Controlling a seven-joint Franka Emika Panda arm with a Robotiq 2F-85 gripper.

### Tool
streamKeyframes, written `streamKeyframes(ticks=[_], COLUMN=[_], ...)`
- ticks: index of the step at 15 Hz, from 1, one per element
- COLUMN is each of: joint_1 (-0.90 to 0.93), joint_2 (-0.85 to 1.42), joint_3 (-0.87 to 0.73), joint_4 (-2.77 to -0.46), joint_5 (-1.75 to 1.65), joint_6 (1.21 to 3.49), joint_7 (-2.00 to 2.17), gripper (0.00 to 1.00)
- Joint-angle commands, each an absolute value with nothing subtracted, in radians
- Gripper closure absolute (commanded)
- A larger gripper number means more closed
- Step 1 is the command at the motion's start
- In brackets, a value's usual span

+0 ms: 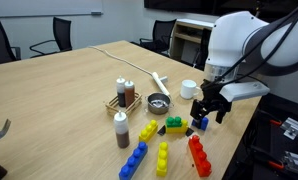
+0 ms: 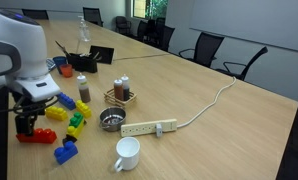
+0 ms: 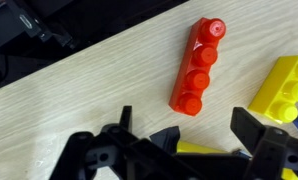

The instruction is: Pick up the orange object and put it on the right side of the table

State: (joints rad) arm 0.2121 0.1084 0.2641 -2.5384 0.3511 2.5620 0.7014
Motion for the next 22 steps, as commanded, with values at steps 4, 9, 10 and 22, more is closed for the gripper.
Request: streamKeyframes(ticks=[4,9,10,22], joint_1=[0.246,0.265,0.269,0.281], joint_2=[0.225,0.323,0.340,0.374], joint_3=[0.249,0.252,0.253,0.247], joint_4=[-2.489,-2.450,-2.443,-2.433], joint_5=[0.398,0.406,0.407,0.397], joint_6=[2.627,2.640,2.640,2.629], joint_7=[0.781,0.823,0.828,0.815], gripper=[0.00,0.00,0.00,0.00])
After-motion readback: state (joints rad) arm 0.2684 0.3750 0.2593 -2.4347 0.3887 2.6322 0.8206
